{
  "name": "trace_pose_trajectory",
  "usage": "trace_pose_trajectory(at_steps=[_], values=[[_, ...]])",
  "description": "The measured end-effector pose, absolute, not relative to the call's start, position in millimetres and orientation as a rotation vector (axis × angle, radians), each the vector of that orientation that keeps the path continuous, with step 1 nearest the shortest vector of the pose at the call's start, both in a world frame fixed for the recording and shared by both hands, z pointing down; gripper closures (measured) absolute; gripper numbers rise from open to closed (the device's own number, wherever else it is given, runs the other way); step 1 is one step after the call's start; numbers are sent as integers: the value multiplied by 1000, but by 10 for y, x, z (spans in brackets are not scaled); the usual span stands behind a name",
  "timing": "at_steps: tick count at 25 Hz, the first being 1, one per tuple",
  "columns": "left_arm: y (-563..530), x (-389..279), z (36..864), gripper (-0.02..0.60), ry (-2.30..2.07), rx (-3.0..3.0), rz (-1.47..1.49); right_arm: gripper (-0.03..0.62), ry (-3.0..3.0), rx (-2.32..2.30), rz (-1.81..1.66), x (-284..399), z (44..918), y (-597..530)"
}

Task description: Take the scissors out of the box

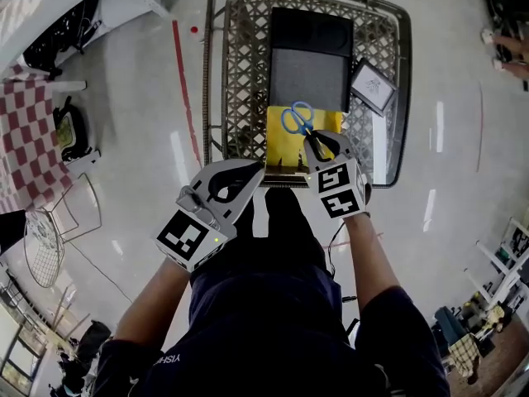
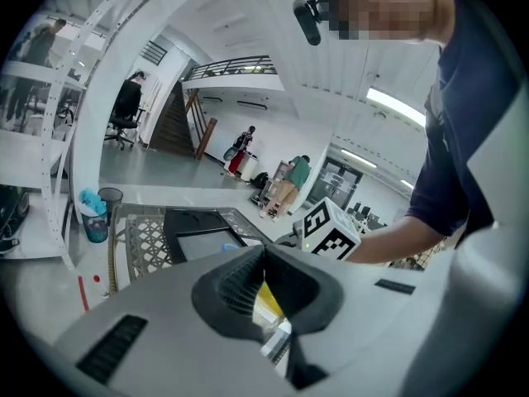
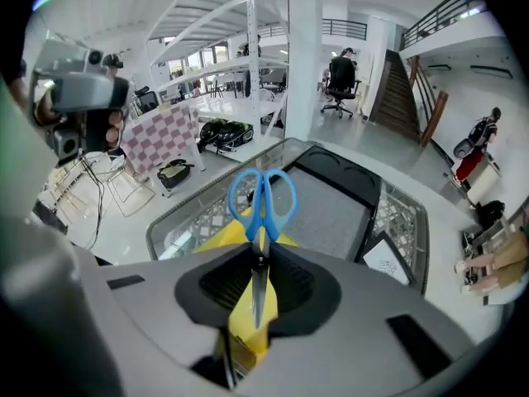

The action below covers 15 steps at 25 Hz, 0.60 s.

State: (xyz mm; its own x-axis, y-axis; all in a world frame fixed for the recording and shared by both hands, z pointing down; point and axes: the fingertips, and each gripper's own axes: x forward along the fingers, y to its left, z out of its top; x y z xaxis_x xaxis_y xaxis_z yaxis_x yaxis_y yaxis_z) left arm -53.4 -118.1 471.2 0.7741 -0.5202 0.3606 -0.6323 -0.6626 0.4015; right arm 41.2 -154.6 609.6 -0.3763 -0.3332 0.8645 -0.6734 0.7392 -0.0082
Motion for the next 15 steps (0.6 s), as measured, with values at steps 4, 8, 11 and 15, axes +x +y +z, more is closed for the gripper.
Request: trace_pose_trajectory(at_steps=[4,8,11,15], values=[[-1195,-528,4568,557,-871,2486,303,516,-2053,828,475,418,5790,-1600],[-1185,-497,4424,557,-876,2520,313,516,-2102,882,460,467,5485,-1644],[-1175,-476,4307,557,-880,2546,318,516,-2140,927,437,505,5231,-1685],[-1188,-459,4141,557,-889,2586,321,516,-2193,981,402,528,4876,-1728]])
